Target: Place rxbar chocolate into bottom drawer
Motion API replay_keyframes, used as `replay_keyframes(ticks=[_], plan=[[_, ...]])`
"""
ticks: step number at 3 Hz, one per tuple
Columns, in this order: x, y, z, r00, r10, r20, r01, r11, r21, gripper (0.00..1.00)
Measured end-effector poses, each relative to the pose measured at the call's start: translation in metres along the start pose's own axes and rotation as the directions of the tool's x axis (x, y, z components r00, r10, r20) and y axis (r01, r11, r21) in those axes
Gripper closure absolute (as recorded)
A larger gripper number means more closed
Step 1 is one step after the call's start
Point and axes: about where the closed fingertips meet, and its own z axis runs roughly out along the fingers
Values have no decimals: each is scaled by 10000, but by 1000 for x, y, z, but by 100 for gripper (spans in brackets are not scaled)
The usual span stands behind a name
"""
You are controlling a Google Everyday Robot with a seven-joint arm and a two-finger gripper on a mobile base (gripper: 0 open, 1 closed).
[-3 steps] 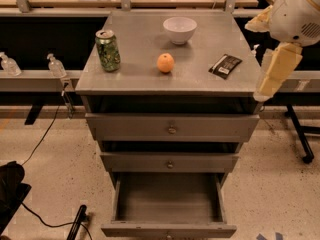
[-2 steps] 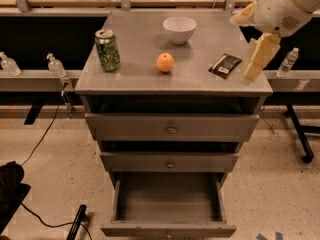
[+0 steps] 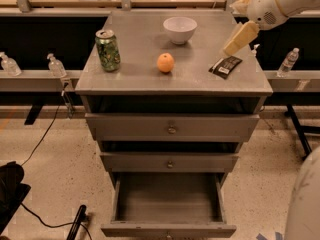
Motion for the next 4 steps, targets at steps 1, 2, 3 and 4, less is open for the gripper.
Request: replay_keyframes(ticks=[1, 2, 3, 4], plan=[[52, -38, 18, 9798, 1950, 434, -1976, 9780, 669, 0], [95, -42, 39, 9465, 3172, 593, -3195, 9470, 323, 0], [110, -35, 63, 9309, 3585, 704, -3585, 9334, -136, 0], [115, -30, 89, 9273, 3664, 771, -3641, 9304, -424, 0]])
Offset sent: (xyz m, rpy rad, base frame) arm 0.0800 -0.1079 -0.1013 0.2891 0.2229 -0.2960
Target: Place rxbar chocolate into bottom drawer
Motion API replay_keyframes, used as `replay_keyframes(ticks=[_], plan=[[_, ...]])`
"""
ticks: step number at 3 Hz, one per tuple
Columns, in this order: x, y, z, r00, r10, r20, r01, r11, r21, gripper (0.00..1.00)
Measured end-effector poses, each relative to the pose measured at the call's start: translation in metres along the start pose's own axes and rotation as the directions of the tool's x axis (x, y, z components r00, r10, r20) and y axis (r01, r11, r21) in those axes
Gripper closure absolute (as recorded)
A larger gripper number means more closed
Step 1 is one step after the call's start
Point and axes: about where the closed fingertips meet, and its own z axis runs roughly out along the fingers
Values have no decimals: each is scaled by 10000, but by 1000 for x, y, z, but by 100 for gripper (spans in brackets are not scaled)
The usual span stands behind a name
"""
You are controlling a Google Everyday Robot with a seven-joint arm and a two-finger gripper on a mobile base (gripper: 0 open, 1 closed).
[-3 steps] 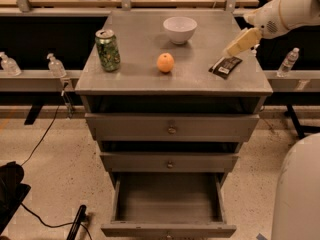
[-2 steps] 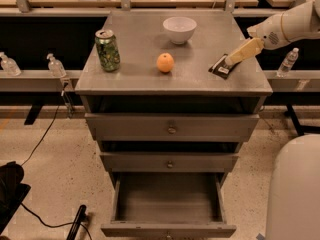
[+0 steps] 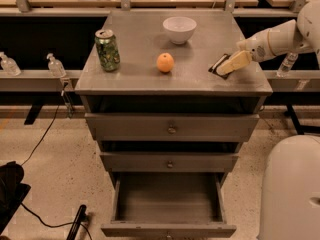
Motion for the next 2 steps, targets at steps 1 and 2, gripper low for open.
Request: replay_keyframes(ticks=[1, 2], plan=[[8, 0, 16, 9999, 55, -104, -55, 10000, -56, 18], [15, -1, 19, 9998, 2, -191, -1, 10000, 53, 48]])
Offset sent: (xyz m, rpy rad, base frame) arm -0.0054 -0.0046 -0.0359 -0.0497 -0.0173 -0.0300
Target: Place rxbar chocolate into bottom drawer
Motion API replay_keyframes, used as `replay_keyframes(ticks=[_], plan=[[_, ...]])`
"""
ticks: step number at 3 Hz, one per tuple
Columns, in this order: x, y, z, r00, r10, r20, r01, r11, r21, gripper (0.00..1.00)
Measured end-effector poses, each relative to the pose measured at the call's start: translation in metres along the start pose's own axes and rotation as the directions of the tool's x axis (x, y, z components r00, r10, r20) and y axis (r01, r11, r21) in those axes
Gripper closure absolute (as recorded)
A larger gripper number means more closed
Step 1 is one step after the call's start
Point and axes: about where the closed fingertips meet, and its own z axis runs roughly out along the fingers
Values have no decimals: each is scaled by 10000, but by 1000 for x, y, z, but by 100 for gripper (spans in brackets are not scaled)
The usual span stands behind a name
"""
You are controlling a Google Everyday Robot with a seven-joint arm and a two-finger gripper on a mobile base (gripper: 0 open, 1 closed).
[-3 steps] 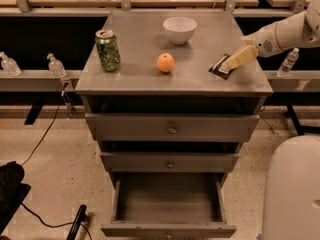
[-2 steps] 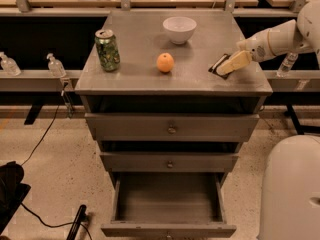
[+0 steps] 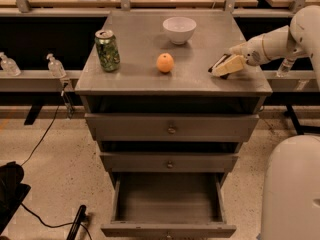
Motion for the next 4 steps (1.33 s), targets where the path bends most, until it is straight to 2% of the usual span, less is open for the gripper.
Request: replay_keyframes(ticks=[1, 2, 3, 4], plan=[[-6, 0, -4, 10000, 0, 0, 0, 10000, 0, 79], [-8, 0, -6, 10000, -1, 1, 1, 10000, -2, 98], [-15, 19, -53, 9960, -524, 721, 546, 9981, -301, 100], [-33, 86, -156, 9588, -2335, 1618, 2474, 9662, -718, 100]])
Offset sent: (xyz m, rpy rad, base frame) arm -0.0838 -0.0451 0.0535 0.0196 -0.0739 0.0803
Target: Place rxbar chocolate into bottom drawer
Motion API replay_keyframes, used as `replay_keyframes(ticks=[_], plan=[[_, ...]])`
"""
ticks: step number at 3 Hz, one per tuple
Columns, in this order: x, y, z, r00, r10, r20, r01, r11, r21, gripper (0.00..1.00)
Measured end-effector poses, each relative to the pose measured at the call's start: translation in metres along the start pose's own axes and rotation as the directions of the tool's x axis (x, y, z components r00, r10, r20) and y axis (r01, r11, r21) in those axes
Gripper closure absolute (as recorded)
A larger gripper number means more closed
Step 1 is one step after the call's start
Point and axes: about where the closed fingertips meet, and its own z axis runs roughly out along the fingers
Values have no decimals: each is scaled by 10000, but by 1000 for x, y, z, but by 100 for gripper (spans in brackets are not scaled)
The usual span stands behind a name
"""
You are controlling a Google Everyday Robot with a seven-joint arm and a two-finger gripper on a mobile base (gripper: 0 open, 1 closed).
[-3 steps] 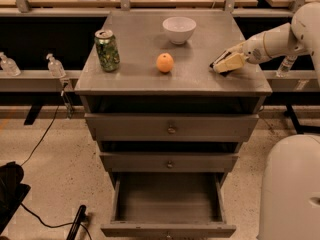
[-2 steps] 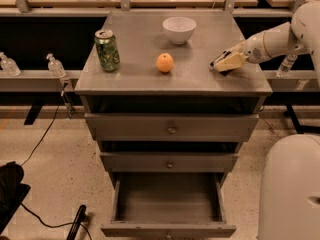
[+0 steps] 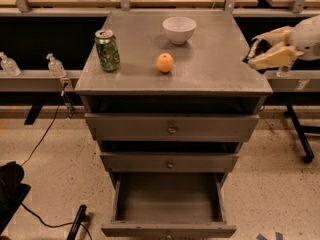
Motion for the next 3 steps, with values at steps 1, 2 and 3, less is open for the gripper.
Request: replay_keyframes(ticks=[1, 2, 3], plan=[[-18, 74, -53, 9894, -1354, 533, 1380, 9893, -481, 100], [-19, 69, -48, 9895, -1311, 606, 1333, 9905, -343, 100], [-10, 78, -40, 9771, -1693, 1286, 1660, 9855, 364, 100]])
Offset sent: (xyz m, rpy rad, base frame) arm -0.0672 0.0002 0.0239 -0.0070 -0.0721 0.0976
